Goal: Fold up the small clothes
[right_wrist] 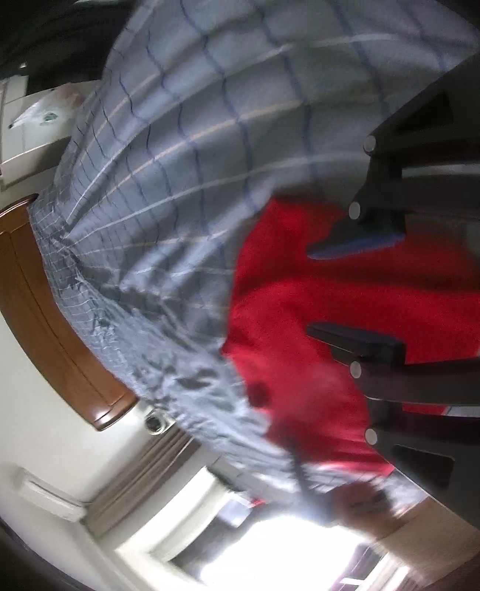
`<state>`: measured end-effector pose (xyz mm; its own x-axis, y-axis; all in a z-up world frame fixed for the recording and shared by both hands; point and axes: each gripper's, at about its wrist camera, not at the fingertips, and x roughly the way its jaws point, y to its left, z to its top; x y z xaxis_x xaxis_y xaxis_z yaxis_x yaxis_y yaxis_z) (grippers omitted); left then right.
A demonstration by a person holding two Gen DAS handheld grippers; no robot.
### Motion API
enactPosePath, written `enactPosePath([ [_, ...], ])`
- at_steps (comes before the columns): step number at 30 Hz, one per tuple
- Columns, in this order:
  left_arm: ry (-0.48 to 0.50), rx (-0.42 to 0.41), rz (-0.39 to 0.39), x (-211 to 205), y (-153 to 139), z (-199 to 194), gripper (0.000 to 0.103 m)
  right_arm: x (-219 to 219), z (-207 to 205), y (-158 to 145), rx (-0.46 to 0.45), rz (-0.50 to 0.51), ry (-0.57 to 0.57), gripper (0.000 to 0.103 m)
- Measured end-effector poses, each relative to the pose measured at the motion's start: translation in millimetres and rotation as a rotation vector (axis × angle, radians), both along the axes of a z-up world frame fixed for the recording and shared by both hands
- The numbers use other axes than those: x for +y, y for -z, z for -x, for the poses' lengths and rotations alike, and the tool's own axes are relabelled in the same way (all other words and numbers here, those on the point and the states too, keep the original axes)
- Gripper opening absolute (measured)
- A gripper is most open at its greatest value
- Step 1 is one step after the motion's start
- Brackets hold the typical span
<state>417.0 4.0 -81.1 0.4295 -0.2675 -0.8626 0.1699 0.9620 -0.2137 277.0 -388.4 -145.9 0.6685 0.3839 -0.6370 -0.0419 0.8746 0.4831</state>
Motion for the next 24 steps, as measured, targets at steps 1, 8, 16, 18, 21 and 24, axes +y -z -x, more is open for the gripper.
enactPosePath([
  [1,-0.004,-0.024,0.008,3.0,-5.1,9.9,0.048,0.3,7.4,2.5,0.008,0.008,0.004,0.036],
  [8,-0.044,-0.158,0.051,31.1,-31.2,116.9,0.088,18.5,79.6,0.1,-0.039,0.082,0.003,0.059],
  [16,-0.076,-0.104,0.104,35.0,7.0,259.9,0.089,13.6,101.9,21.7,0.000,-0.007,0.082,0.059],
  [18,-0.094,-0.108,0.145,36.4,13.7,278.4,0.089,-4.9,89.9,30.6,0.020,-0.096,0.155,0.060],
  [21,-0.105,-0.130,0.189,36.9,22.7,294.0,0.089,-15.7,58.8,40.2,0.053,-0.200,0.147,0.060],
  [24,-0.080,-0.178,0.178,37.5,25.2,299.2,0.089,-2.7,27.3,50.0,0.106,-0.233,0.091,0.060],
])
